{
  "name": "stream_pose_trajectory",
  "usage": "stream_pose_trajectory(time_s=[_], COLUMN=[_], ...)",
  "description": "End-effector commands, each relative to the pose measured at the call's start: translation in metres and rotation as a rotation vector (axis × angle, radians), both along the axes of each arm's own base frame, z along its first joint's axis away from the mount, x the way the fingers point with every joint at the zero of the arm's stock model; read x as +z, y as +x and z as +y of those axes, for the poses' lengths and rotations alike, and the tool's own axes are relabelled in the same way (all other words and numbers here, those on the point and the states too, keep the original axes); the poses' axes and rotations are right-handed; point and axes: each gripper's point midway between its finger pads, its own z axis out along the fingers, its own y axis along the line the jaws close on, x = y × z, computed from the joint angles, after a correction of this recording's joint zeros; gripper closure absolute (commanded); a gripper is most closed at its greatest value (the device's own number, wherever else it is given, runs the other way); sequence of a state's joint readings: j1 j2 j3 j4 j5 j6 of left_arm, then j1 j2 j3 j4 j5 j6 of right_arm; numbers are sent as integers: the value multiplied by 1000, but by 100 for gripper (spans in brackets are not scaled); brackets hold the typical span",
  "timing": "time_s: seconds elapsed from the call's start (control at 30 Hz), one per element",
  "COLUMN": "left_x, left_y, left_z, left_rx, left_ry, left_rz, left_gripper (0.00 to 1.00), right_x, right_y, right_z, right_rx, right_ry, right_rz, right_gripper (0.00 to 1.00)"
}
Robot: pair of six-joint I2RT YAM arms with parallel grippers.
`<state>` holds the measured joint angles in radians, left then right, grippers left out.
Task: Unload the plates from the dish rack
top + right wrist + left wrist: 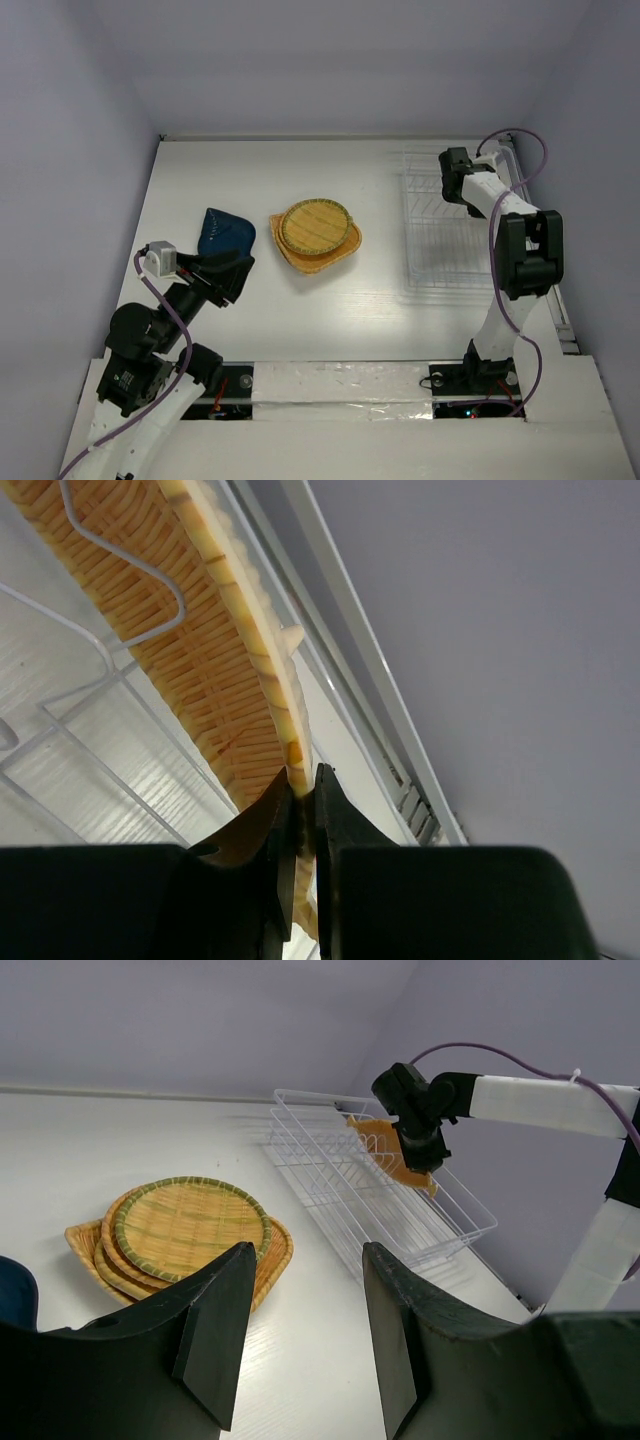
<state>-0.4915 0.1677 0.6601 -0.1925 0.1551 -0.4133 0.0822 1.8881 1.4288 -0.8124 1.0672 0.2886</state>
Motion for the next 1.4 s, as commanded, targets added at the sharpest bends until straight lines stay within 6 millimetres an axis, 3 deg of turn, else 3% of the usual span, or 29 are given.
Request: stream_pose_trajectory(time_s=[0.0,0.2,0.4,0.53,0.6,0.77,1.07,1.2,1.37], left_x=[11,10,9,8,8,8,6,6,6], left_y=[-2,-2,-1,0,1,1,2,2,2], left_z=[-1,-1,-1,-1,0,0,-1,-2,-2], left_rx=[-9,-8,-6,-2,1,3,3,0,-2], left_ry=[-22,-21,-19,-18,-19,-19,-15,-13,-14], left_rz=[-34,-31,-27,-23,-23,-20,-15,-13,-15], left_gripper=[56,56,56,56,56,56,56,56,56], right_x=[62,91,133,142,136,100,43,28,39], right_y=[8,9,2,9,9,10,12,16,4], right_z=[0,4,2,7,6,7,24,28,25], right_rx=[-33,-44,-71,-46,-47,-52,-50,-72,-91], right_ry=[-138,-184,-242,-229,-239,-259,-312,-314,-335], right_rz=[-149,-187,-248,-274,-256,-180,-91,-123,-184], right_gripper=[100,100,100,100,100,100,100,100,100])
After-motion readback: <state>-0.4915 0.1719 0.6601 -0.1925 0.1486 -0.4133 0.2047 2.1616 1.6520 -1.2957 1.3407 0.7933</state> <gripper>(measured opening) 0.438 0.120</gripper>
